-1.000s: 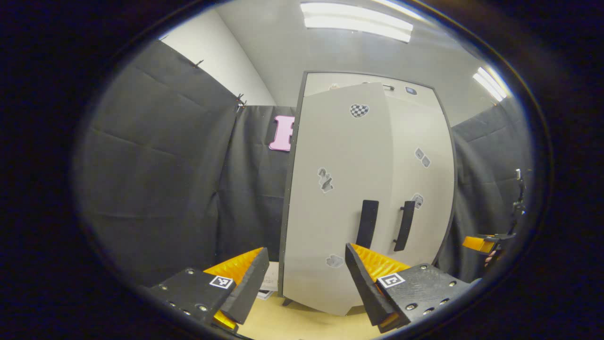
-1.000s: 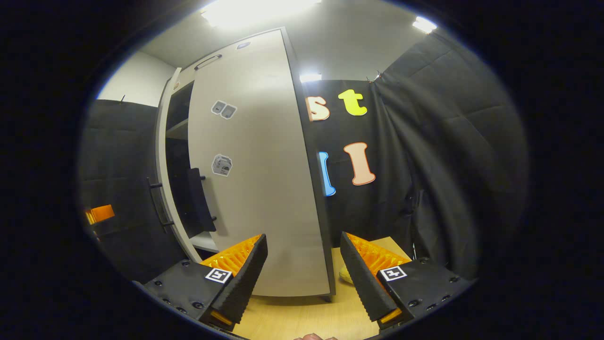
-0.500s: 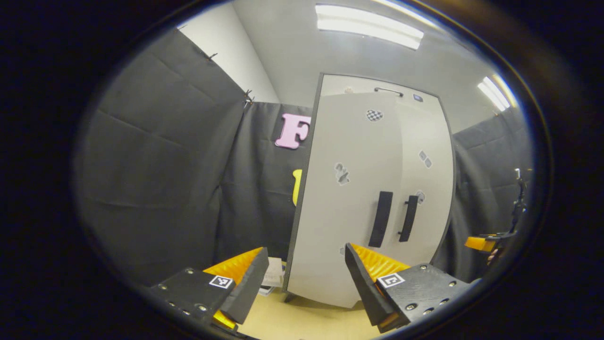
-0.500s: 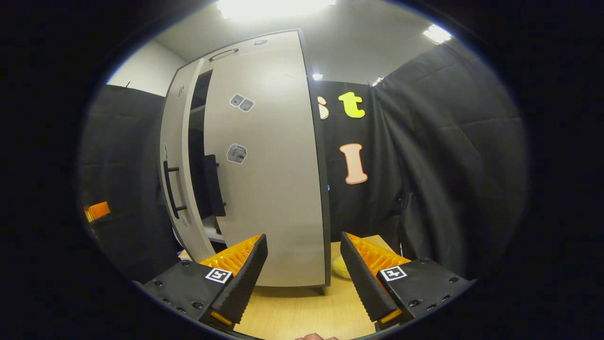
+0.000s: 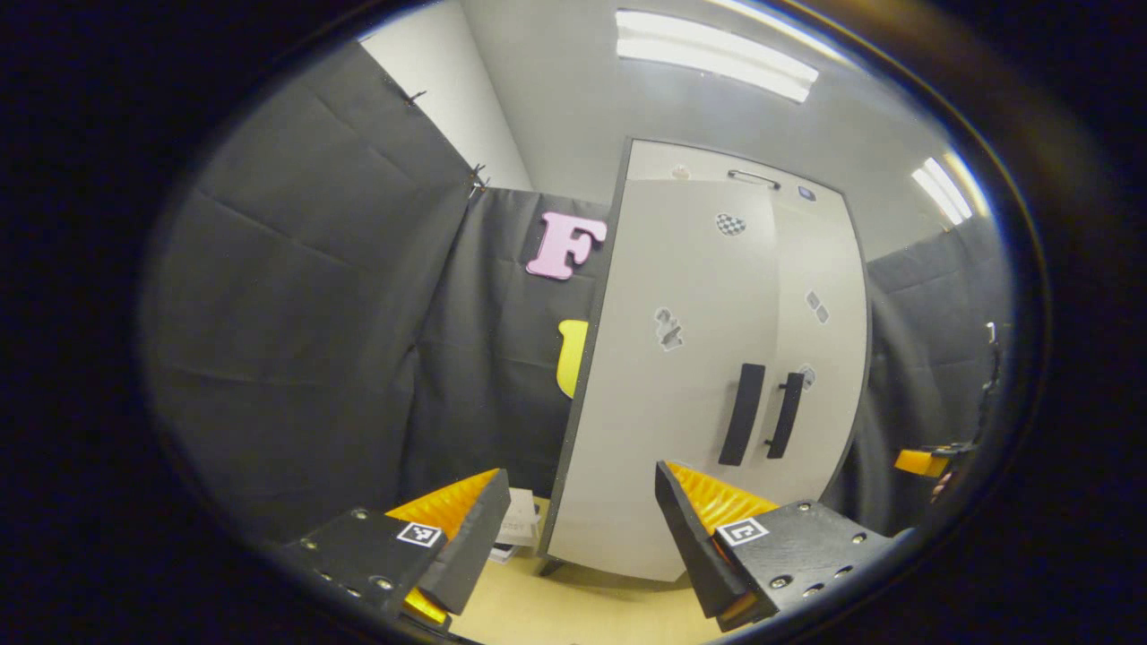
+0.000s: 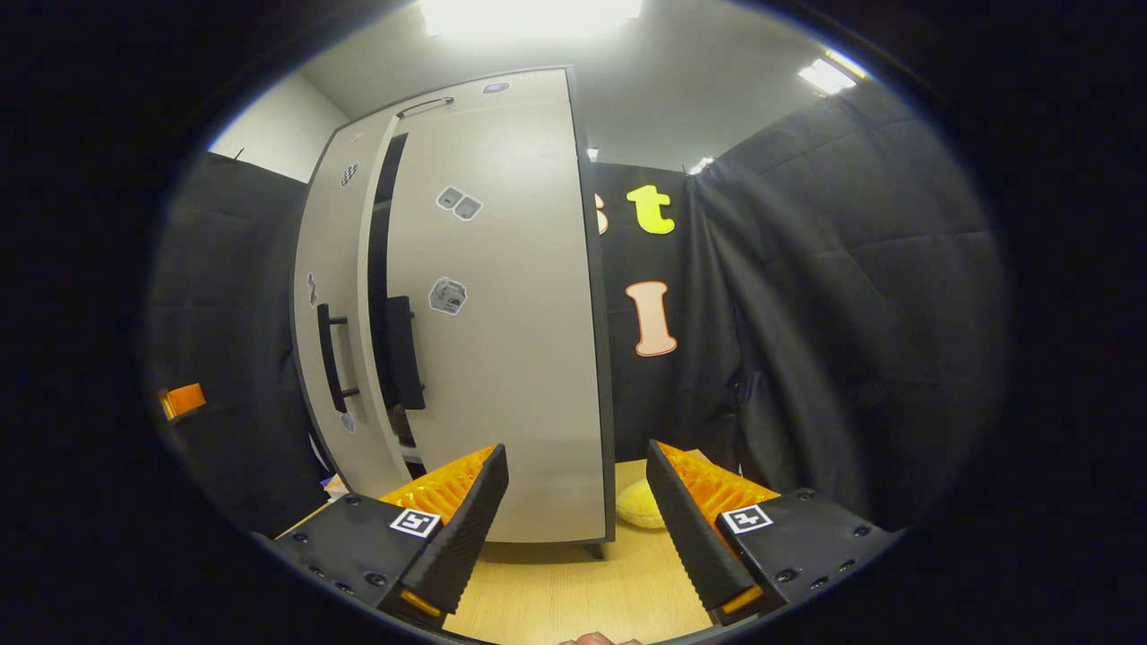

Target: Grab one shoe with the right hand and put it into the shoe cabinet, grab the other shoe with the left hand and put it into the shoe cabinet; then close the right door with the right hand and the left door with the left hand.

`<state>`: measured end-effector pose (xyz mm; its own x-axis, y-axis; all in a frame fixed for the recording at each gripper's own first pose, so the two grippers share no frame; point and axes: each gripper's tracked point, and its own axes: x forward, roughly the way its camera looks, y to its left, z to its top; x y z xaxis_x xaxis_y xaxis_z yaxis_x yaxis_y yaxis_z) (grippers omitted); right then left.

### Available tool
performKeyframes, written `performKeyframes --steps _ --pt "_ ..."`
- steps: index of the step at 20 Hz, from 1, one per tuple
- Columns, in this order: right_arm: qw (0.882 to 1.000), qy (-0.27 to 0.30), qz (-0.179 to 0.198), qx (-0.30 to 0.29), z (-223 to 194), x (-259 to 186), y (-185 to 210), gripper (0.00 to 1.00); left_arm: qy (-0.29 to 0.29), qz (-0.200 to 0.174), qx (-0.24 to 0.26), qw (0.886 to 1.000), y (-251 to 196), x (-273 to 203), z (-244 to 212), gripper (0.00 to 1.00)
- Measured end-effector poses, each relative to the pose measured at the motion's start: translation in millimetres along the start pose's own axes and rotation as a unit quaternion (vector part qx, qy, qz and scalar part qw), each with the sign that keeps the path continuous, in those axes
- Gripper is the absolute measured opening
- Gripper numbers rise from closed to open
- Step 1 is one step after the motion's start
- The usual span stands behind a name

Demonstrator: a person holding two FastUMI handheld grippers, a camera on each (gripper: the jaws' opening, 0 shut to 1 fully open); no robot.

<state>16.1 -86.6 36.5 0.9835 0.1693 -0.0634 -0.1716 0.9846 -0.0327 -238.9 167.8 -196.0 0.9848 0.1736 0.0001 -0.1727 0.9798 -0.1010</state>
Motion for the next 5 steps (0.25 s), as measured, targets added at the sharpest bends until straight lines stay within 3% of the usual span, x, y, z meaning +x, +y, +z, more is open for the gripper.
performKeyframes --steps 1,2,3,5 --pt "1.0 0.002 0.002 0.008 -0.6 -1.7 2.6 0.98 -0.001 0.0 0.002 1.0 4.2 0.1 1.1 0.94" --pt "1.0 0.003 0.001 0.013 -0.9 -4.3 3.0 0.98 -0.002 -0.004 0.001 1.0 4.7 0.4 1.8 1.0" --pt "1.0 0.002 -0.003 0.015 -1.3 -5.8 2.3 0.98 -0.002 -0.01 0.001 1.0 3.8 -1.1 0.8 0.94" --pt "1.0 0.003 -0.011 0.011 -4.2 -9.0 0.1 0.98 -0.001 -0.013 0.004 1.0 7.2 -2.4 -0.9 0.94"
